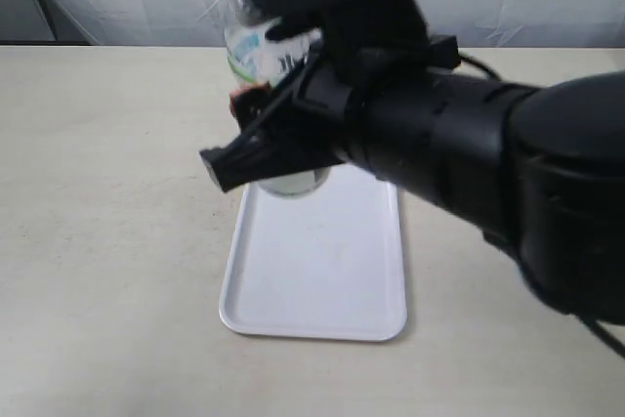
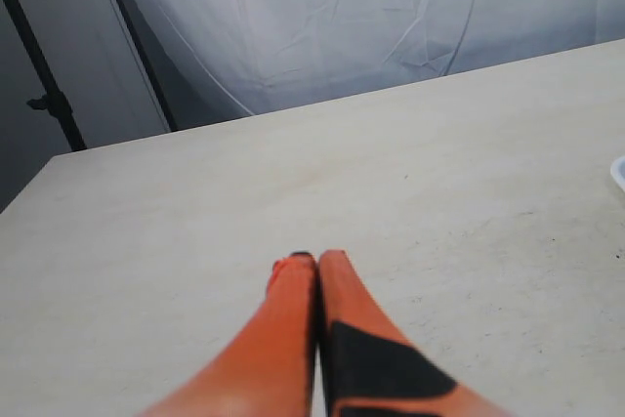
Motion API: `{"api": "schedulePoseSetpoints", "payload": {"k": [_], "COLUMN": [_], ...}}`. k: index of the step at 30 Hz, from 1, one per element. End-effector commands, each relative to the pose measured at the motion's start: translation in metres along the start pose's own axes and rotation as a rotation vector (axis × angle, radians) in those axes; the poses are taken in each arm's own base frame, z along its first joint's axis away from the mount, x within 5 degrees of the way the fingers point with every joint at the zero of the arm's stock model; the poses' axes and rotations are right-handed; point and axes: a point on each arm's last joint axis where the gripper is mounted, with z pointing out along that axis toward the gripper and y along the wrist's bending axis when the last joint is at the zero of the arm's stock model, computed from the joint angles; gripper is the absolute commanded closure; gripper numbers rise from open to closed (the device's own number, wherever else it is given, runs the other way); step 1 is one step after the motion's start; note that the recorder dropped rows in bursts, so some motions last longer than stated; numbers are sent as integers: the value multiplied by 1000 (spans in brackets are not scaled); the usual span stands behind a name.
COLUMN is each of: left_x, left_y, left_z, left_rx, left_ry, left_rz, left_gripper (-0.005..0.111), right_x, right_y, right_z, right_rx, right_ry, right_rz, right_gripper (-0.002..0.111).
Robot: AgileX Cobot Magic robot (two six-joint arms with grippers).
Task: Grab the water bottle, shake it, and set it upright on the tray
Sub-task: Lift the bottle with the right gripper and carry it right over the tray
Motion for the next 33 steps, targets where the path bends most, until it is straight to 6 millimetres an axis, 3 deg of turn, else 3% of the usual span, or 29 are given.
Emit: {"api": "schedulePoseSetpoints", "payload": {"k": [1,3,4,8,9,12,13,14,17,18,21,22,25,26,30,31,33], "left_x": [0,0,0,0,0,0,0,0,0,0,0,0,0,0,0,0,0], "left_y": [0,0,0,0,0,0,0,0,0,0,0,0,0,0,0,0,0], "left_z": [0,0,0,0,0,0,0,0,0,0,0,0,0,0,0,0,0], "left_rx": [-1,-1,-1,-1,-1,-1,-1,-1,-1,-1,-1,-1,-1,-1,-1,-1,-1], "left_ry": [-14,-14,-14,-14,-14,-14,-14,-14,-14,-14,-14,-14,-14,-14,-14,-14,-14], "left_rz": [-3,-3,-3,-3,-3,-3,-3,-3,-3,-3,-3,-3,-3,-3,-3,-3,-3], "left_gripper": [106,106,106,106,106,106,106,106,106,106,106,106,106,106,106,106,106], "right_x": [5,14,17,14,10,10,11,13,15,13,12,12,12,12,3,0,-3], "right_y": [-15,-31,-28,23,21,-17,-20,-15,25,22,-18,-20,18,20,-26,-29,-22], "right_z": [3,6,7,8,8,12,11,13,10,10,13,13,12,12,8,3,-2], "right_rx": [163,413,423,-143,-116,360,400,332,-174,-150,352,372,-94,-122,434,455,337], "right_ry": [22,74,82,20,15,66,65,69,17,17,63,62,28,20,60,51,23], "right_rz": [-37,-53,-58,-256,-236,-61,-31,-60,-293,-274,-21,-5,-262,-308,-77,-73,-76], "right_gripper": [109,109,109,109,109,109,109,109,109,109,109,109,109,109,109,109,109]}}
